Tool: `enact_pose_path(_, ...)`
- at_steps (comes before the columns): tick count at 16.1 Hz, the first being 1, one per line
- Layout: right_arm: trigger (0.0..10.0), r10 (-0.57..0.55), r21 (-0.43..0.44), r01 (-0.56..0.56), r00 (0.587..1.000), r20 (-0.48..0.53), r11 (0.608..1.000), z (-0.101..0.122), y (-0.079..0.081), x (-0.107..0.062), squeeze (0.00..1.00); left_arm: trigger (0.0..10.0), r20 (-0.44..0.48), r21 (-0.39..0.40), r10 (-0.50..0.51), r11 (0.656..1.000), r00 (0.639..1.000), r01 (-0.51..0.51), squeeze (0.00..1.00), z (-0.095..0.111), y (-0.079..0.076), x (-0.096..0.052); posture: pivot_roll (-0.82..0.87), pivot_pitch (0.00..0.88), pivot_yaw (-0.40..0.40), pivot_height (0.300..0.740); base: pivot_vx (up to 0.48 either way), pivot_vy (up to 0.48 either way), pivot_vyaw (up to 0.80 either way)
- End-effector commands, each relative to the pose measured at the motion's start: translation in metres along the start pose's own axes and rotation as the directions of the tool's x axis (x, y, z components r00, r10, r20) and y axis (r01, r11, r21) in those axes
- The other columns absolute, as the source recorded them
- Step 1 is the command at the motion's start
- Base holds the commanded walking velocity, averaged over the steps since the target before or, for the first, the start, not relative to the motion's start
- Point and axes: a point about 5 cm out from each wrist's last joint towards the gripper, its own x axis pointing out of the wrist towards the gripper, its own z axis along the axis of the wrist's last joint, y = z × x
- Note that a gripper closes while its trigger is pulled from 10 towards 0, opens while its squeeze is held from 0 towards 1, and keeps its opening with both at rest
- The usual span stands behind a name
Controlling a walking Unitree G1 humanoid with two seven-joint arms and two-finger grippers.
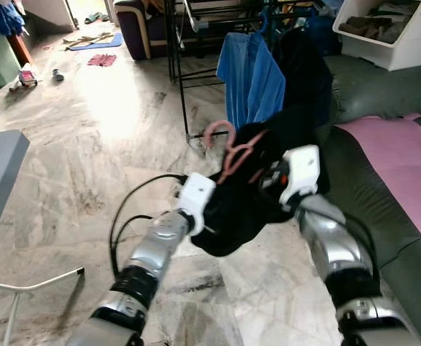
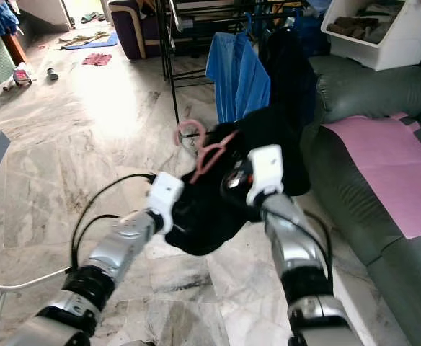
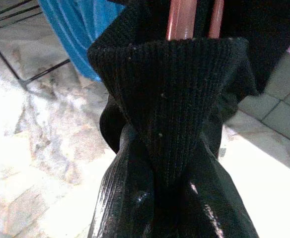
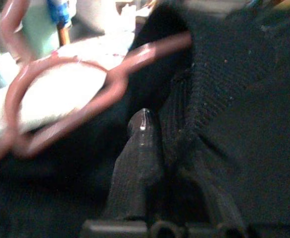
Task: Hang hanger
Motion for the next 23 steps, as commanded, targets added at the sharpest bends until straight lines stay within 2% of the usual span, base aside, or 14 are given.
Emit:
enact_pose_path(1, 0.0, 0.104, -0.020, -0.105, 0.994, -0.038, 0.994, -0.005, 0.016, -0.001, 0.00, 0.0, 0.077, -0.002, 0.015, 1.000, 0.997, -0.015, 0.00, 0.023, 0.002, 0.003, -0.05, 0.047, 0.010, 0.740, 0.000, 0.000, 0.00)
enact_pose_path(3, 0.0, 0.225, -0.039, -0.233, 0.962, -0.154, 0.972, -0.028, 0.027, -0.018, 0.00, 0.0, 0.084, -0.002, 0.078, 0.997, 0.993, -0.078, 0.00, 0.029, 0.016, 0.002, -0.05, 0.048, 0.008, 0.740, 0.000, 0.000, 0.00)
enact_pose_path(5, 0.0, 0.312, -0.010, -0.320, 0.928, -0.204, 0.947, -0.036, 0.033, -0.031, 0.00, 0.0, 0.085, -0.016, 0.134, 0.991, 0.987, -0.133, 0.00, 0.035, 0.030, 0.000, -0.05, 0.048, 0.008, 0.740, 0.000, 0.000, 0.00)
enact_pose_path(11, 0.0, 0.365, -0.022, -0.384, 0.894, -0.258, 0.923, -0.045, 0.044, -0.040, 0.00, 0.0, 0.099, -0.015, 0.160, 0.987, 0.982, -0.160, 0.00, 0.040, 0.037, -0.001, -0.05, 0.041, 0.006, 0.740, 0.000, 0.000, 0.00)
enact_pose_path(12, 6.6, 0.362, -0.022, -0.381, 0.894, -0.264, 0.924, -0.045, 0.044, -0.039, 0.00, 0.0, 0.106, -0.006, 0.161, 0.987, 0.981, -0.161, 0.00, 0.041, 0.038, -0.002, -0.05, 0.041, 0.006, 0.740, 0.000, 0.000, 0.00)
enact_pose_path(13, 10.0, 0.300, -0.050, -0.326, 0.912, -0.280, 0.944, -0.042, 0.037, -0.037, 0.00, 0.0, 0.154, 0.067, 0.159, 0.983, 0.975, -0.171, 0.00, 0.050, 0.045, -0.004, -0.05, 0.037, 0.004, 0.740, 0.000, 0.000, 0.00)
enact_pose_path(14, 10.0, 0.273, -0.063, -0.301, 0.922, -0.273, 0.952, -0.039, 0.032, -0.036, 0.00, 0.0, 0.176, 0.129, 0.159, 0.975, 0.971, -0.183, 0.00, 0.055, 0.051, -0.007, -0.05, 0.037, 0.004, 0.740, 0.000, 0.000, 0.00)
enact_pose_path(15, 10.0, 0.252, -0.066, -0.278, 0.930, -0.267, 0.958, -0.038, 0.028, -0.034, 1.00, 0.0, 0.185, 0.158, 0.164, 0.968, 0.969, -0.194, 0.00, 0.058, 0.056, -0.009, -0.04, 0.036, 0.004, 0.740, 0.000, 0.000, 0.00)
enact_pose_path(17, 10.0, 0.233, -0.077, -0.261, 0.935, -0.267, 0.962, -0.037, 0.024, -0.033, 1.00, 0.0, 0.193, 0.179, 0.178, 0.961, 0.965, -0.213, 0.00, 0.061, 0.065, -0.012, -0.04, 0.035, 0.003, 0.740, 0.000, 0.000, 0.00)
enact_pose_path(18, 10.0, 0.240, -0.124, -0.283, 0.929, -0.283, 0.951, -0.039, 0.023, -0.036, 1.00, 0.0, 0.196, 0.195, 0.197, 0.952, 0.961, -0.235, 0.00, 0.065, 0.074, -0.016, -0.05, 0.032, 0.004, 0.740, 0.000, 0.000, 0.00)
enact_pose_path(19, 10.0, 0.247, -0.131, -0.294, 0.925, -0.287, 0.947, -0.039, 0.023, -0.036, 1.00, 0.0, 0.200, 0.206, 0.201, 0.948, 0.959, -0.242, 0.00, 0.066, 0.077, -0.017, -0.05, 0.031, 0.001, 0.740, 0.000, 0.000, 0.00)
enact_pose_path(21, 10.0, 0.359, -0.151, -0.406, 0.895, -0.266, 0.901, -0.031, 0.024, -0.044, 1.00, 0.0, 0.228, 0.303, 0.210, 0.913, 0.951, -0.275, 0.00, 0.076, 0.090, -0.022, -0.05, 0.027, 0.001, 0.740, 0.000, 0.000, 0.00)
enact_pose_path(22, 10.0, 0.372, -0.158, -0.421, 0.890, -0.265, 0.893, -0.030, 0.024, -0.046, 1.00, 0.0, 0.229, 0.319, 0.213, 0.905, 0.950, -0.279, 0.00, 0.077, 0.092, -0.023, -0.05, 0.027, 0.001, 0.740, 0.000, 0.000, 0.00)
enact_pose_path(23, 10.0, 0.429, -0.182, -0.475, 0.870, -0.241, 0.861, -0.024, 0.027, -0.048, 1.00, 0.0, 0.251, 0.350, 0.199, 0.894, 0.947, -0.281, 0.00, 0.080, 0.095, -0.026, -0.05, 0.025, 0.000, 0.740, 0.000, 0.000, 0.00)
